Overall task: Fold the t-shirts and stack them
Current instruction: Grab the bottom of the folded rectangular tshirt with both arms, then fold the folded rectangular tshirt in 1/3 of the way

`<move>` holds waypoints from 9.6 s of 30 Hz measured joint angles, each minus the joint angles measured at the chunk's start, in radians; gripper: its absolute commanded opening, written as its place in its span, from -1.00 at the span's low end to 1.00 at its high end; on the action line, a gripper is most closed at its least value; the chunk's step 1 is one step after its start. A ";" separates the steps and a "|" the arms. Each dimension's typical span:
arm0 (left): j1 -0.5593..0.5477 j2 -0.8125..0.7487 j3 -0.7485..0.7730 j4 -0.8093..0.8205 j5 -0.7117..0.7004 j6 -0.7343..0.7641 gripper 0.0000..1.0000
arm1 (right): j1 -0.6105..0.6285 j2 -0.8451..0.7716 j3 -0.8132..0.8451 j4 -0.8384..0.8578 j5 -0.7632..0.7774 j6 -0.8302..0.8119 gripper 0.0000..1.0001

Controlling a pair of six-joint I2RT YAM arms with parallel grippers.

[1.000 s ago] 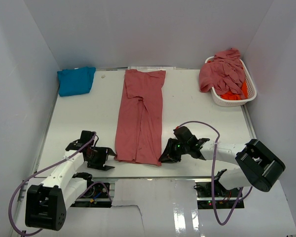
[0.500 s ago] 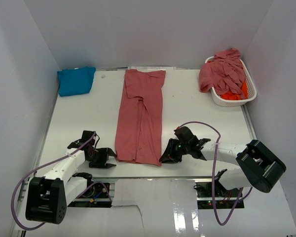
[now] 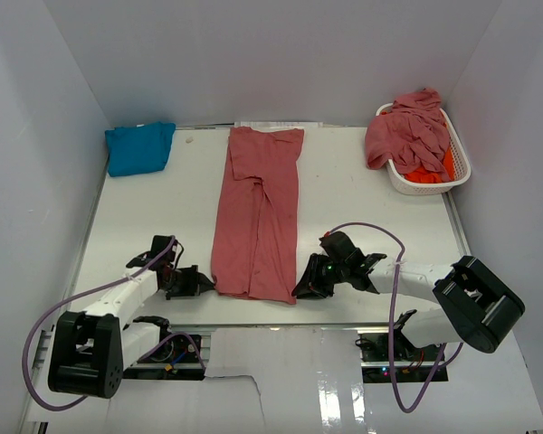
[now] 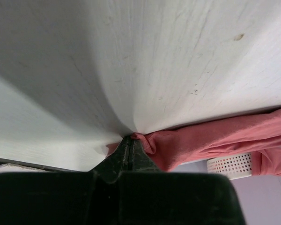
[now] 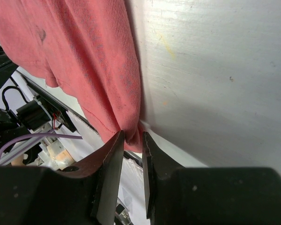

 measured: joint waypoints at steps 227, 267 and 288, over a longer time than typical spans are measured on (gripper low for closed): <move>-0.114 0.108 0.100 0.003 0.143 0.873 -1.00 | 0.027 0.084 0.114 -0.077 -0.122 -0.151 -0.85; -0.016 0.576 0.818 -0.100 0.209 0.917 -1.00 | -0.299 0.321 0.710 -0.478 -0.219 -0.490 -0.85; -0.005 0.805 1.081 -0.119 0.241 0.915 -1.00 | -0.373 0.550 0.979 -0.556 -0.262 -0.565 -0.84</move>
